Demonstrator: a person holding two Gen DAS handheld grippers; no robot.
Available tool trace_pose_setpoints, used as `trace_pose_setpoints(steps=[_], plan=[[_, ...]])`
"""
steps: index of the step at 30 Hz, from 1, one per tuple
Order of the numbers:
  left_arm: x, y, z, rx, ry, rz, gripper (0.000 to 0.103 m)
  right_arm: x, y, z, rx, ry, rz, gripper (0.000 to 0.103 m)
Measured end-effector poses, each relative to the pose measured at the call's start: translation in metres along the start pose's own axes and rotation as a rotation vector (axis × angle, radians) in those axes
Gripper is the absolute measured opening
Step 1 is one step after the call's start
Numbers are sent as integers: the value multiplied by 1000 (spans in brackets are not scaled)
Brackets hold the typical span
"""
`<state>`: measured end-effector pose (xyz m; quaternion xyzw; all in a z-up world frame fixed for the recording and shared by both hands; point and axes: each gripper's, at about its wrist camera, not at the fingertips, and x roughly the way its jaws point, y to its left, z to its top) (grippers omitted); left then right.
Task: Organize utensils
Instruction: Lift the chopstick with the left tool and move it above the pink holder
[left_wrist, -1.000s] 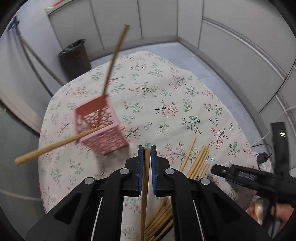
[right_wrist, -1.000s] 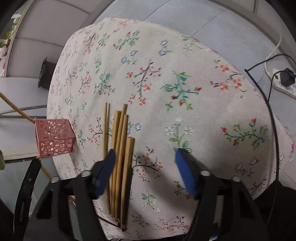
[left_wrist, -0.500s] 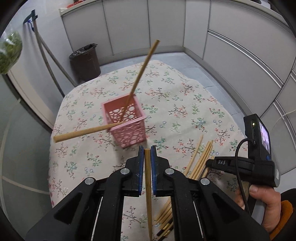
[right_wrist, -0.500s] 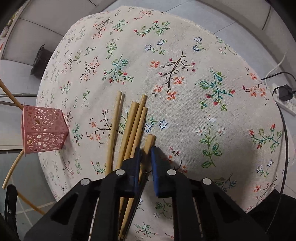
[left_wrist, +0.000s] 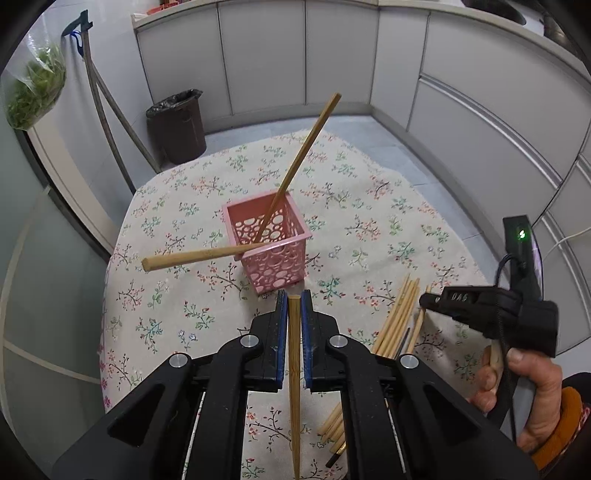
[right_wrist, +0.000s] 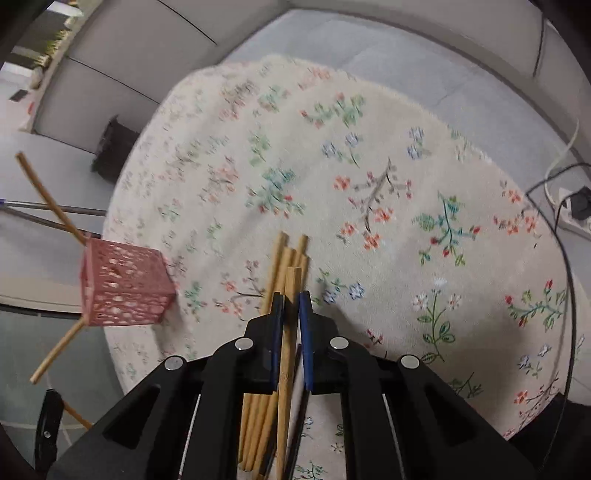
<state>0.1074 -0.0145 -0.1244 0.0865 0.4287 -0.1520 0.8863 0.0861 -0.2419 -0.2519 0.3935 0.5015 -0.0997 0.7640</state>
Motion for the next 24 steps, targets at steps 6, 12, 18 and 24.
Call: trace_pose_setpoints(steps=[6,12,18,24], plan=[[-23,8,-2,-25,-68,-55,7,-55,15,-4,-135,-109,99,9],[-47,6,-4,-22,-124,-66,7,-126,42,-24,-324,-283,213,8],[-72,9,-6,-46,-177,-74,7,-164,57,-34,-395,-340,269,8],[-91,17,3,-82,-228,-77,7,-188,67,-29,-409,-387,279,8]])
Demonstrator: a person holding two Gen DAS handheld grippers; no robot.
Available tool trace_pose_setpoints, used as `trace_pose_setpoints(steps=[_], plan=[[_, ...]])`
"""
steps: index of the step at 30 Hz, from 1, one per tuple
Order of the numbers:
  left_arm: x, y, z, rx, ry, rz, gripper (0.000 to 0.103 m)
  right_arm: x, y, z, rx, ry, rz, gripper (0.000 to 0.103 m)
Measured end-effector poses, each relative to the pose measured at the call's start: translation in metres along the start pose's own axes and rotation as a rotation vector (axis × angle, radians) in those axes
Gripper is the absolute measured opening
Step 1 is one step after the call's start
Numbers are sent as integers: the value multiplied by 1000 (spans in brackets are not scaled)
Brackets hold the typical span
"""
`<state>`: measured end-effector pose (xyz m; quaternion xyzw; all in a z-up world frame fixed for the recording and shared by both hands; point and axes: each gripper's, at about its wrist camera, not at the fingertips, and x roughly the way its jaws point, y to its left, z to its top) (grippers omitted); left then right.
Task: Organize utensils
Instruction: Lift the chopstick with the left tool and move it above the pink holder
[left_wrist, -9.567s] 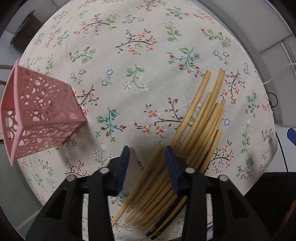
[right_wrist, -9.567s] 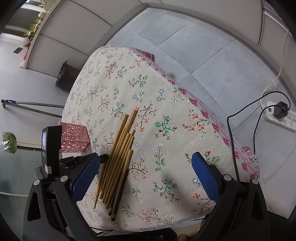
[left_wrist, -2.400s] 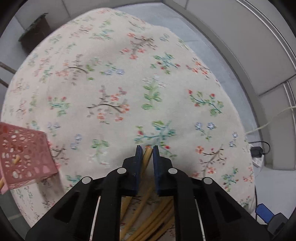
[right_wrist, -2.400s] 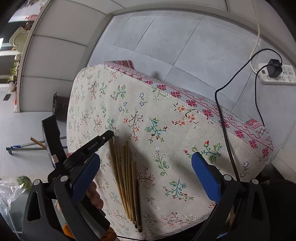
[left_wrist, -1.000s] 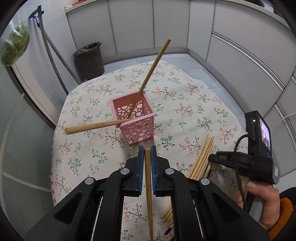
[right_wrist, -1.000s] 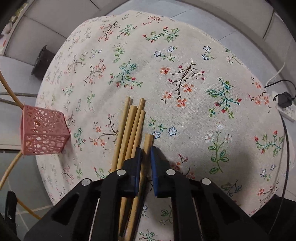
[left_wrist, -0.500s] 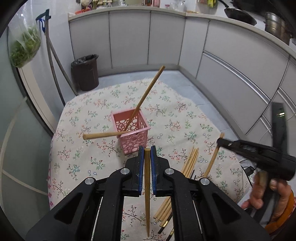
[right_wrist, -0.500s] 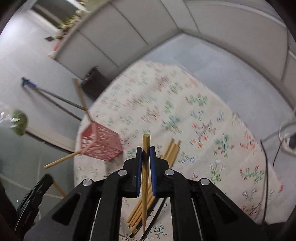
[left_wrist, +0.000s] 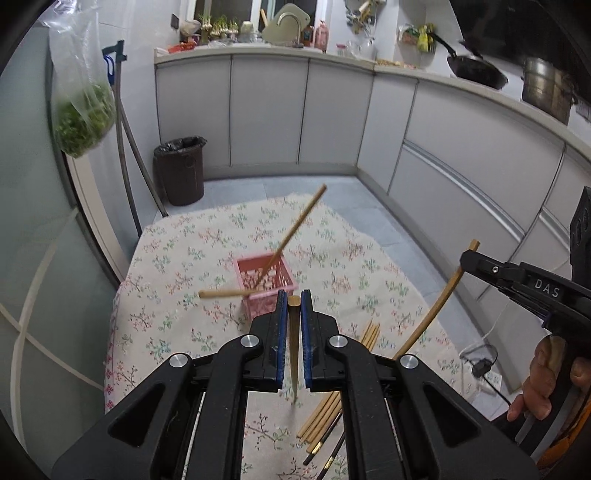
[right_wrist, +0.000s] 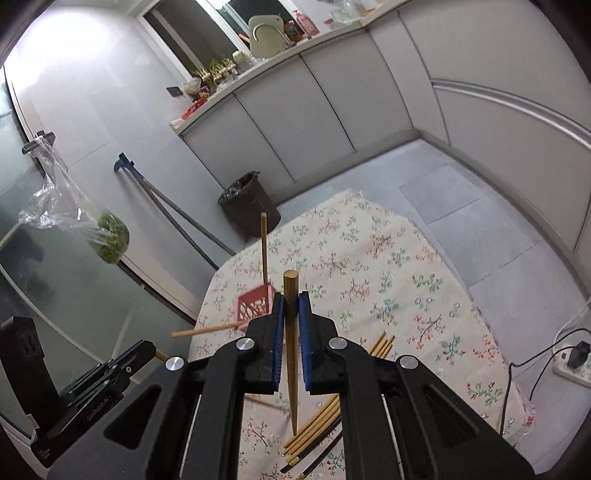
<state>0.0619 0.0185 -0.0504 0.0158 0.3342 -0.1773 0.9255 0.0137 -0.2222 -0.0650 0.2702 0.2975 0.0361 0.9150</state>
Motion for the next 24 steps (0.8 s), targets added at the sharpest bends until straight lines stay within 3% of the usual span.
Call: trace_pose_setpoints(steps=[12,17,24], plan=[[-32,10,79,-69,-186,1,7,-22,31,82,-4,-166,61,8],[-37,17,106,-109,-289,39,7,-6,44,104,4,-201,99,8],[-6,30,119,-140,-320,114,7,33,54,111,-2,-217,95,8]])
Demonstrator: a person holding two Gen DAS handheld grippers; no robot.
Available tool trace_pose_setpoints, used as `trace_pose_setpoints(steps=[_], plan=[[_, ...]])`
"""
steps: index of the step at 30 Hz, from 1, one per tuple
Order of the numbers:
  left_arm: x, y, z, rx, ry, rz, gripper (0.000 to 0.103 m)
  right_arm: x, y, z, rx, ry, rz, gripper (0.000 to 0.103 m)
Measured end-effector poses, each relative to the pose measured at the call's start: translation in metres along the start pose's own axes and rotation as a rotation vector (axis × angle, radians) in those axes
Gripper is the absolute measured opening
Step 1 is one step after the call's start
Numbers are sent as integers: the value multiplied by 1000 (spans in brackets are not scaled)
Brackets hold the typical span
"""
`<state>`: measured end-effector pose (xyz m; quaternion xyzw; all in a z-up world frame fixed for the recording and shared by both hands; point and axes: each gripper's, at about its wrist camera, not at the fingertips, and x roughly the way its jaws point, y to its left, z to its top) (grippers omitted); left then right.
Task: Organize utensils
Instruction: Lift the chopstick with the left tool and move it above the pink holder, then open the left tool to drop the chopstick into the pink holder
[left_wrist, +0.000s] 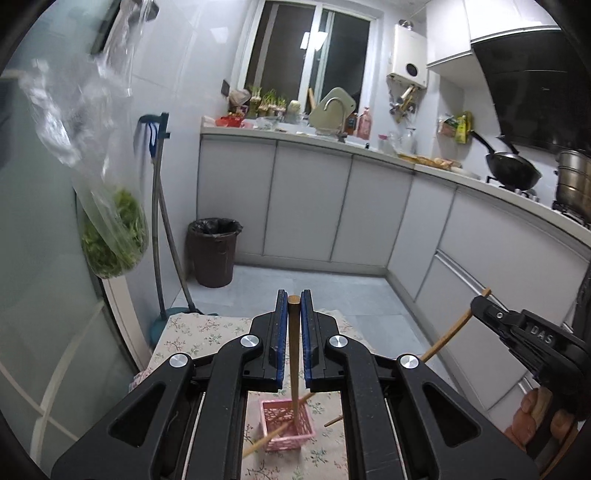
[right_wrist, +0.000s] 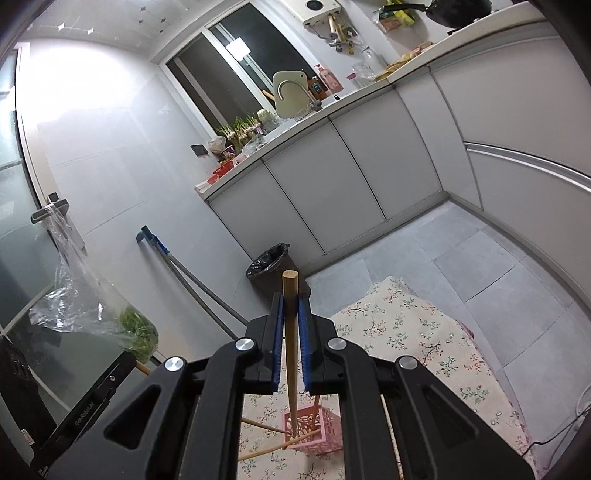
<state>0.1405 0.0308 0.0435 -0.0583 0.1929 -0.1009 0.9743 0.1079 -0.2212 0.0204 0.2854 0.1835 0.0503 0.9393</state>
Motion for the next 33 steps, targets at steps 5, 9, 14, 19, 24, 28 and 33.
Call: trace_pose_setpoints(steps=[5,9,14,19,24,28,33], plan=[[42,8,-14,-6,54,43,7,29,-2,-7,-11,16,-16,8],[59,18,-25,-29,125,38,16,47,0,-12,-34,33,-29,8],[39,35,-16,-90,90,50,24,57,2,-16,-48,42,-36,8],[26,44,-12,-118,71,83,33,62,8,-21,-71,47,-47,8],[27,52,-13,-137,88,109,35,79,15,-35,-110,76,-67,8],[28,55,-16,-131,100,115,36,94,16,-49,-127,93,-86,8],[24,55,-19,-126,102,120,43,103,21,-58,-139,116,-59,14]])
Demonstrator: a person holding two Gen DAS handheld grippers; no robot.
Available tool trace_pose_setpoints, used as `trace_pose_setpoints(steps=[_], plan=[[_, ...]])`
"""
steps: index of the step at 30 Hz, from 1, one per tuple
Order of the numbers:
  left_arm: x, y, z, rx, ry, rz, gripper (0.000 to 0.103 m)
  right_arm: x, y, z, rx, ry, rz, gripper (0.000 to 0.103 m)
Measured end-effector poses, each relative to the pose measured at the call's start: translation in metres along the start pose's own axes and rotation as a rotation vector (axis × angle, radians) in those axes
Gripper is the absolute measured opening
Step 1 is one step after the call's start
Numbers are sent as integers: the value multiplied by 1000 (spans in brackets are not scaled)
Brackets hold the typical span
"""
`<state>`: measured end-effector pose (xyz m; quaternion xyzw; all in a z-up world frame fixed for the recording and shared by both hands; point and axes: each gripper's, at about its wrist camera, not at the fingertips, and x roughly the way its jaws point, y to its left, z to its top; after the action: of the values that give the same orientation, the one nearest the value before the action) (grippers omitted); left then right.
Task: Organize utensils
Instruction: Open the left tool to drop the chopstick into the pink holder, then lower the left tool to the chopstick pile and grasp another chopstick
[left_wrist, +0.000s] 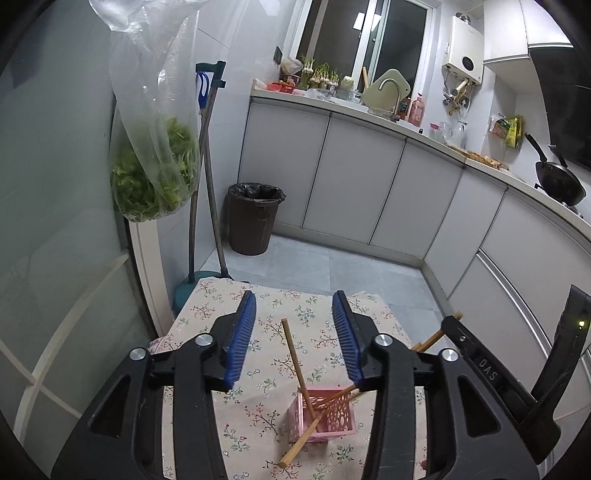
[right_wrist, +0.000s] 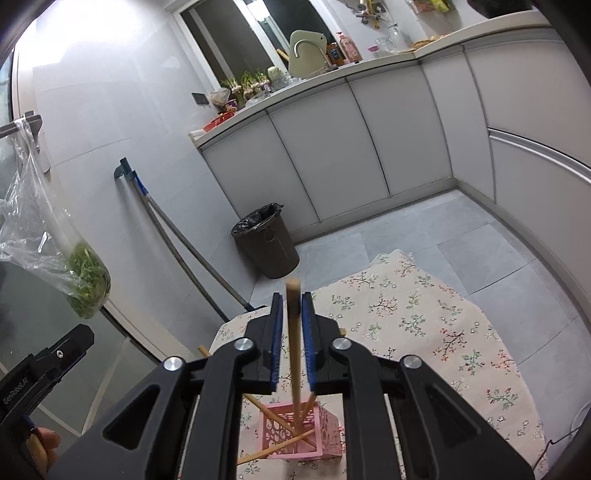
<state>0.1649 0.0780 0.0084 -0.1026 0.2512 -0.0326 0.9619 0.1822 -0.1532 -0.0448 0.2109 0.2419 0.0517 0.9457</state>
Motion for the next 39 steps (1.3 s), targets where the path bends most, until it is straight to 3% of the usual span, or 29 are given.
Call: trace_pose_setpoints(steps=[2,9,11,19,25,32,34,39], plan=[[-1,0,0,0,3,-4,44,-1,6,0,-18,2,3,27],[-9,-9,-3,30,-13,-5,51,-17,10,-2,-57,-13,-19,31],[-11,-12,-3,39,-19,1,56,-22,10,-2,-61,-19,-32,40],[-15,-23,-11,82,-31,17,70,-38,4,-6,-99,-18,-73,52],[-16,-33,-20,121,-23,23,81,-57,2,-11,-121,-48,-114,74],[-24,-40,-27,135,-43,14,88,-76,-13,-13,-102,-63,-172,86],[-25,-43,-30,142,-46,6,95,-81,-19,-15,-97,-75,-189,92],[-19,-56,-41,195,-8,-11,96,-90,-36,-21,-85,-78,-232,96]])
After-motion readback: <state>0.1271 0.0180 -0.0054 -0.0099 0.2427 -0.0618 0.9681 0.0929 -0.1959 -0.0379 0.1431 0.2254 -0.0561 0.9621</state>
